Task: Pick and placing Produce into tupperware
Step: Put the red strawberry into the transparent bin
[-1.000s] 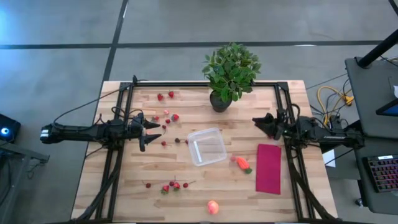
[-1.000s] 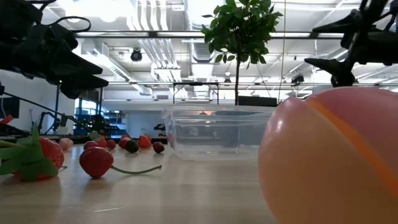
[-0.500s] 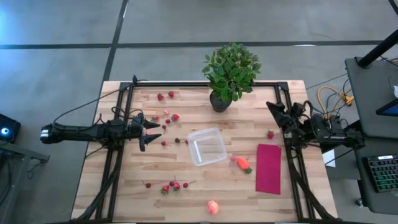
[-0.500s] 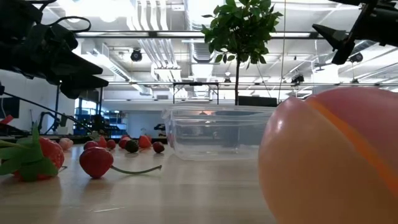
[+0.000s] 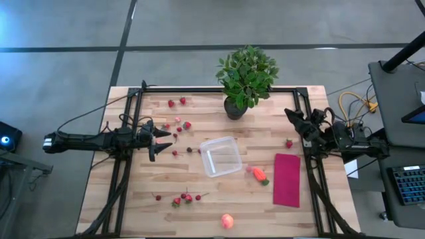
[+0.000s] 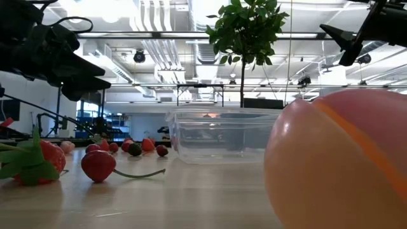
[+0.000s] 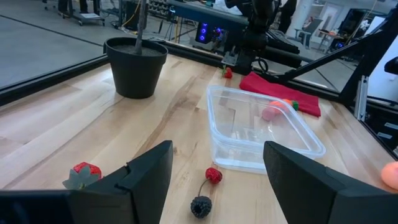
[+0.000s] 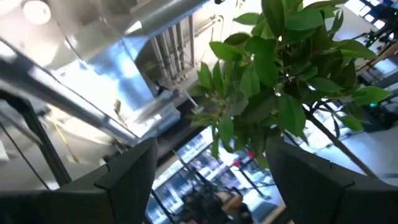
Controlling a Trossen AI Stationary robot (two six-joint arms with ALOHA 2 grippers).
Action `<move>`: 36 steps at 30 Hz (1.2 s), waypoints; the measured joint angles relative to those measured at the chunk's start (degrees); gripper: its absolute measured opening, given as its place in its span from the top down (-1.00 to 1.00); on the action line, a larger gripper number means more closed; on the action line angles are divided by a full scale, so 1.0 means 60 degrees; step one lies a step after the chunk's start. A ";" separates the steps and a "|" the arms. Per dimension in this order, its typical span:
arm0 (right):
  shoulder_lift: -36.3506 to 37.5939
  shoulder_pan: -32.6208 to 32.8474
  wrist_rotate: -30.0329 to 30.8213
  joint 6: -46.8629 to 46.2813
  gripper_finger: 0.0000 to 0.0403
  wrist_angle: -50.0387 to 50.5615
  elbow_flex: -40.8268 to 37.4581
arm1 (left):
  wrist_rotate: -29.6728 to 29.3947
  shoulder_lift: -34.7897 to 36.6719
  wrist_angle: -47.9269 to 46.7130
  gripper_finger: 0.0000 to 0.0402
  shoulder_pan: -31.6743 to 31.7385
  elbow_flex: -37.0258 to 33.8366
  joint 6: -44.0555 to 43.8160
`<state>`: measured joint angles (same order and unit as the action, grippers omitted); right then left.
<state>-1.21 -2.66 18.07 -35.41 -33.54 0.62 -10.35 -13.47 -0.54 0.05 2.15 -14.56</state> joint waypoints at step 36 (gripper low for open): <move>-0.4805 -0.0002 0.2240 -0.1925 -0.44 1.1515 0.7306 | -0.0007 0.0000 0.0004 -0.18 -0.0003 0.0000 -0.0001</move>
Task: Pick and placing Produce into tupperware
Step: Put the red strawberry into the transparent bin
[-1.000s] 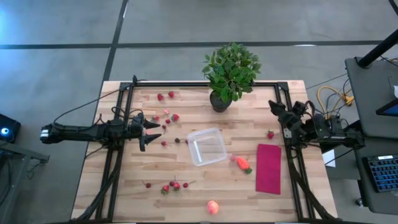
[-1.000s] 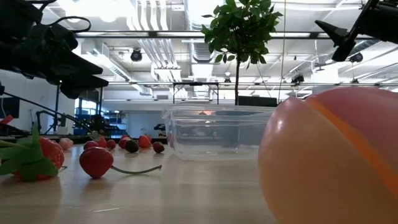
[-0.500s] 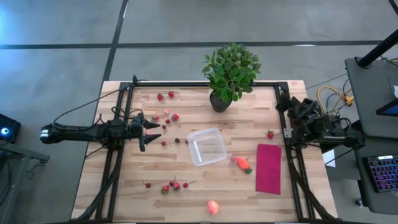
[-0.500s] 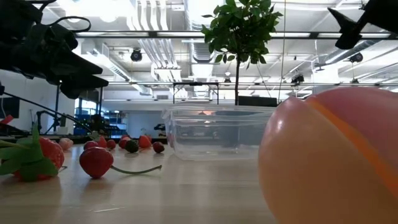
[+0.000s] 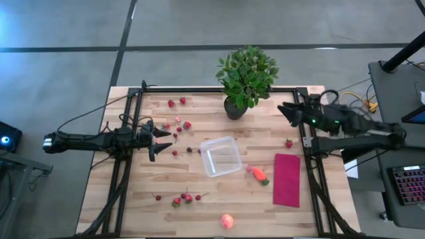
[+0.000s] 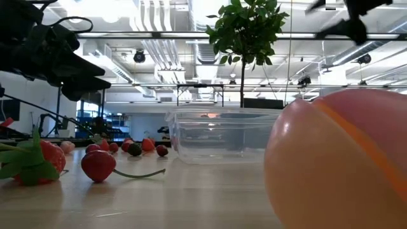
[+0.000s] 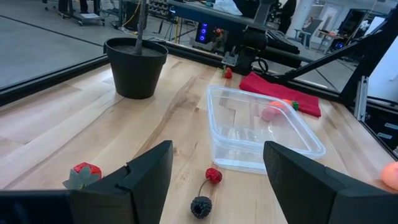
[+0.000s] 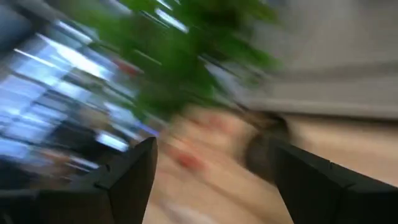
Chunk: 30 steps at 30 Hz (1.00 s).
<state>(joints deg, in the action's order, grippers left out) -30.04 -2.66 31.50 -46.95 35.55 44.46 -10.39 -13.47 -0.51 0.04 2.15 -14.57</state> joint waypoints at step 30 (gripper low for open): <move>-0.3922 0.0000 -0.4575 -0.7119 -0.44 0.6404 -0.0472 | 0.0033 0.0000 -0.0001 -0.18 0.0002 0.0000 0.0001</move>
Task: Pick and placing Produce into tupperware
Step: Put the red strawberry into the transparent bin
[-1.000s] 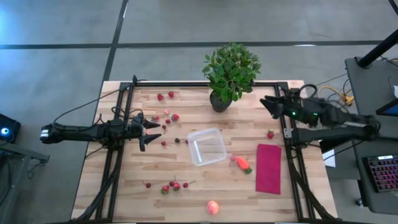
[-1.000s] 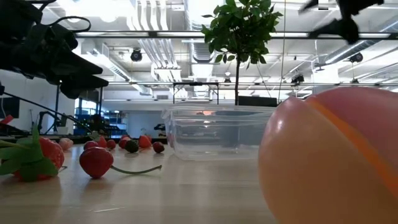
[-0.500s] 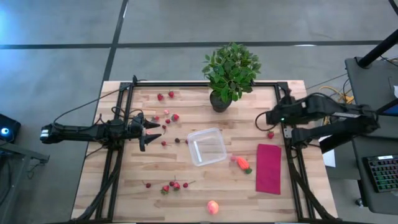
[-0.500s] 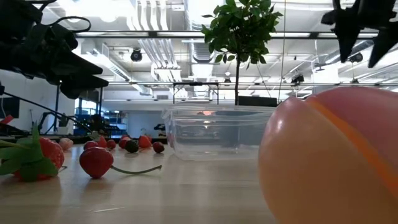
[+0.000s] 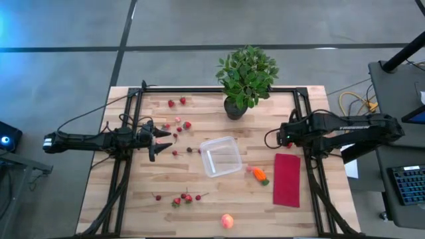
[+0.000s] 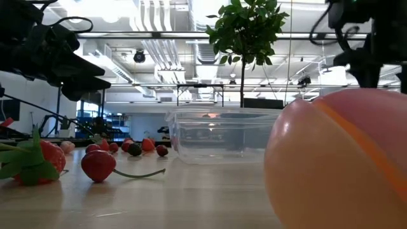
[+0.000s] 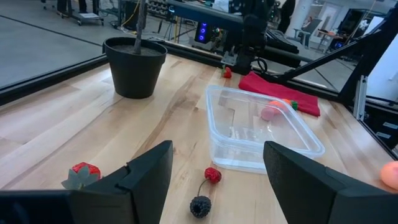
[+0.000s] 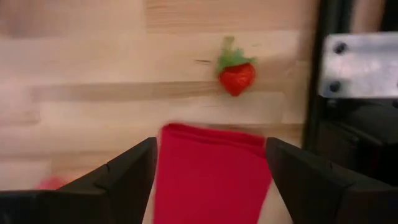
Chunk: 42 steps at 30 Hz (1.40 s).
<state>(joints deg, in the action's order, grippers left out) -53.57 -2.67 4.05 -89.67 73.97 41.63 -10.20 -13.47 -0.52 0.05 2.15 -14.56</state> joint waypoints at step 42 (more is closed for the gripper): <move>-0.6834 -0.2890 -0.0074 1.0738 -0.32 0.1361 0.5454 | -0.0011 -0.0170 0.0006 -0.18 -0.0001 -0.0025 -0.0001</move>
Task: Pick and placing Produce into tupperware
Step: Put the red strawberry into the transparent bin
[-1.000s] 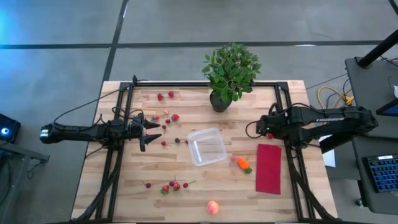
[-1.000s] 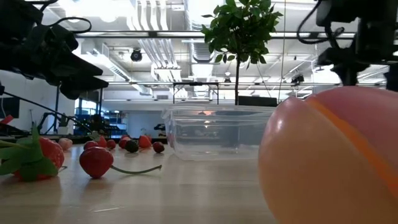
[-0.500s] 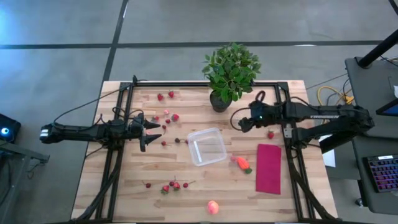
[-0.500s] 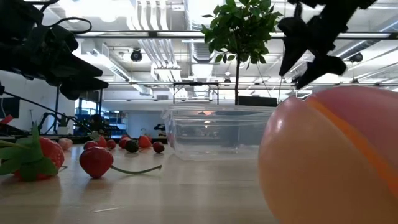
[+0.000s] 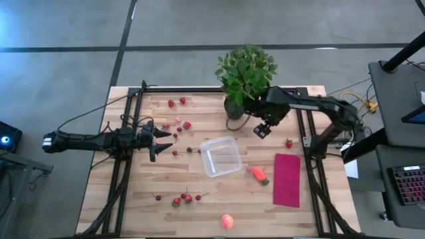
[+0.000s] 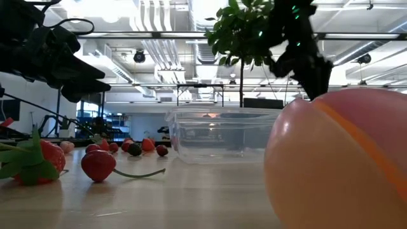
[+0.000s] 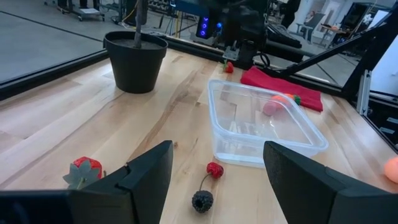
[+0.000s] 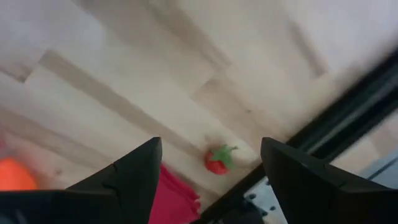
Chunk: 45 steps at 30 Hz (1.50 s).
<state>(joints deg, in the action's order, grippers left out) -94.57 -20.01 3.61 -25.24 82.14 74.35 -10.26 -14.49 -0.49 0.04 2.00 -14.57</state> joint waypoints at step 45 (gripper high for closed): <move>0.4362 0.0826 -0.0665 -0.9701 -0.19 -0.2333 -0.5614 | -0.0011 -0.0013 0.0000 -0.18 0.0002 -0.0004 0.0000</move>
<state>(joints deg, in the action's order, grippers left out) -68.40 -15.05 -0.38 -83.45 68.15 40.66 -10.33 -14.57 -0.48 0.05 1.98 -14.57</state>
